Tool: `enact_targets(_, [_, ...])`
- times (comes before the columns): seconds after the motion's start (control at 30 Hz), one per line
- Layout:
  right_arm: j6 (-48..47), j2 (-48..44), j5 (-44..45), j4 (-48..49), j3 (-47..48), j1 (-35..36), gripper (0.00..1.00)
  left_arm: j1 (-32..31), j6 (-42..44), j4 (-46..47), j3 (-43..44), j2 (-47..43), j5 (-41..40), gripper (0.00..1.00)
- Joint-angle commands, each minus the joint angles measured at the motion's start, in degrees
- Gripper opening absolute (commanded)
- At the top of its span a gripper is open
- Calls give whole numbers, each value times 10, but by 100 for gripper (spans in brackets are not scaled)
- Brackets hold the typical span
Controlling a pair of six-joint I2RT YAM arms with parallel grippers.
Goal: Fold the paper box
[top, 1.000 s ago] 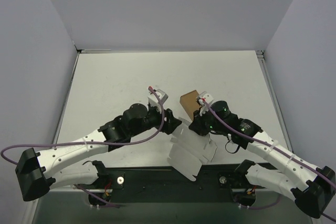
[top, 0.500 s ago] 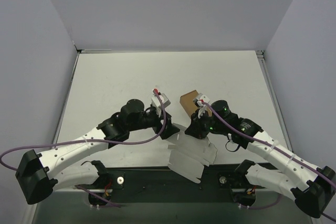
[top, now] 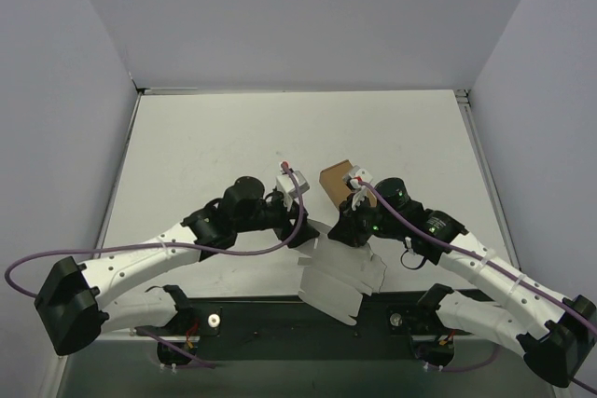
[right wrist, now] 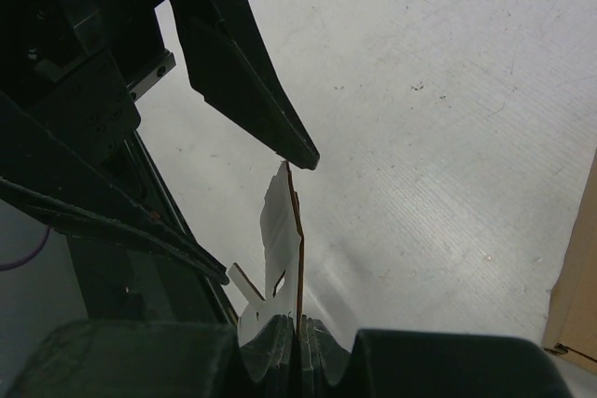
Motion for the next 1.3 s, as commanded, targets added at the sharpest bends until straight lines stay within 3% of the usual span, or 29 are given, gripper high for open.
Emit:
enact_targets(0.0, [-7, 1, -16, 2, 20, 2, 0, 1, 10, 30, 8, 9, 3, 71])
enact_targets(0.23, [-7, 5, 4, 2, 18, 3, 0, -16, 4, 45, 5, 5, -8, 60])
enact_targets(0.7, [-5, 10, 47, 4, 15, 2, 0, -88, -4, 74, -3, 14, -102, 39])
enact_targets(1.03, [-8, 6, 44, 7, 10, 3, 0, -95, -19, 22, 43, 66, -214, 19])
enact_targets(1.13, [-11, 11, 43, 7, 9, 2, 0, -96, -21, 29, 44, 72, -233, 11])
enact_targets(1.2, [-10, 15, 48, 8, 8, 3, 0, -98, -14, 38, 40, 76, -232, 0])
enact_targets(1.27, [-2, 18, 64, 8, 10, 2, 0, -100, 0, 44, 36, 76, -251, 0])
